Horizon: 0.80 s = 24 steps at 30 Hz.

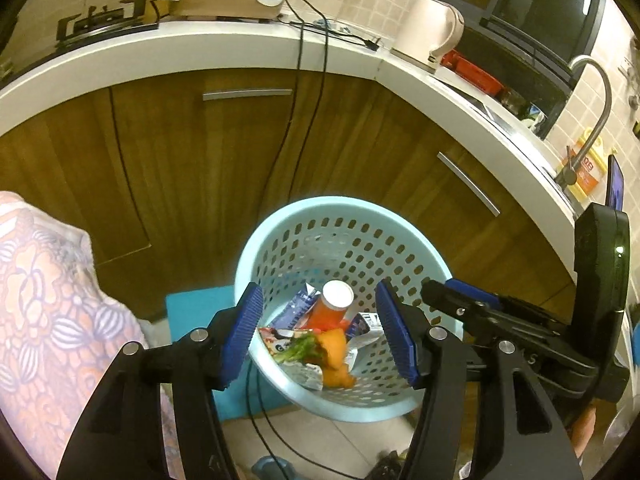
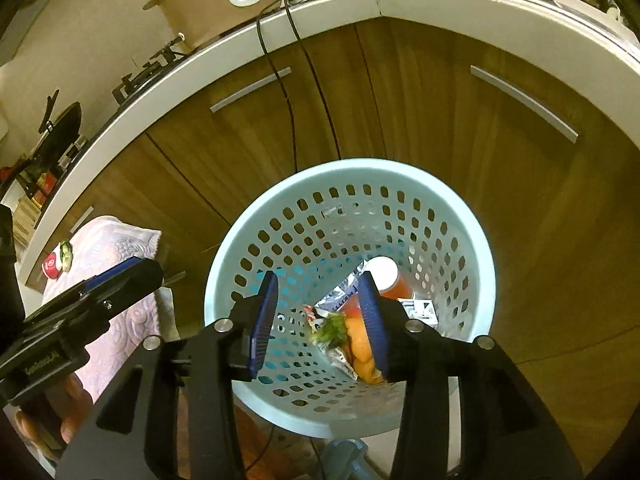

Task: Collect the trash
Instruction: 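Carry the greens and peel over the basket and open both tools, then move both tools back over the table toward the red cup and bok choy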

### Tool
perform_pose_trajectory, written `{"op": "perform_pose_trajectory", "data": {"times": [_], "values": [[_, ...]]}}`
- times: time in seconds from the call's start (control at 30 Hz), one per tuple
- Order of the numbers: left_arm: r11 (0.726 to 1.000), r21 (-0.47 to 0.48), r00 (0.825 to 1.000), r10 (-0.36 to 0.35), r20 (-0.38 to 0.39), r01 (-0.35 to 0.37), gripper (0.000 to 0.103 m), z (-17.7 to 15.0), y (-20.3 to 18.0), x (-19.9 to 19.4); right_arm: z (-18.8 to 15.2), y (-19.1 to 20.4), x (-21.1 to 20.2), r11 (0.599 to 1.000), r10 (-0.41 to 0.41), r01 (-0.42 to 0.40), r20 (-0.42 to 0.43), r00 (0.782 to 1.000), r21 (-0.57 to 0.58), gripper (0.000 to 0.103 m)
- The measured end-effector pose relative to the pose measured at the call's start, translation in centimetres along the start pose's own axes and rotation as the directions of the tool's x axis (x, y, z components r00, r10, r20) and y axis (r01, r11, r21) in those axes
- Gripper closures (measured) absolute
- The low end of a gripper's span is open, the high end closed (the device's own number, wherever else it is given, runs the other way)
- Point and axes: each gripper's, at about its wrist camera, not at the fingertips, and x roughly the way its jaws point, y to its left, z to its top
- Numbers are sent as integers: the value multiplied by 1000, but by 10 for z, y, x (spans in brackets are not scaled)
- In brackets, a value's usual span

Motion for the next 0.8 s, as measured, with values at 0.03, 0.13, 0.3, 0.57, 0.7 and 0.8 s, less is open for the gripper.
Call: {"op": "perform_pose_trajectory", "data": {"times": [0.03,0.13,0.3,0.57,0.7,0.8], "values": [[1000,-2,1000,-2,5,2,46,0,1,-3,0,2,-2,1000,0,0,5,1000,-5,64],[1000,4,1000,-2,27,2,46,-1,1,-11,1,9,-7,1000,0,0,19,1000,-29,63],[1000,-9,998,-8,57,8,46,-3,7,-28,0,31,-18,996,10,-6,48,999,-90,61],[997,-68,993,-11,114,19,46,-11,29,-62,-6,74,-32,982,38,-23,78,996,-188,56],[996,-88,987,4,160,11,46,-15,43,-87,-7,94,-37,973,58,-37,86,995,-227,55],[994,-107,980,19,197,2,46,-18,55,-107,-8,113,-39,964,74,-49,89,993,-261,54]]}}
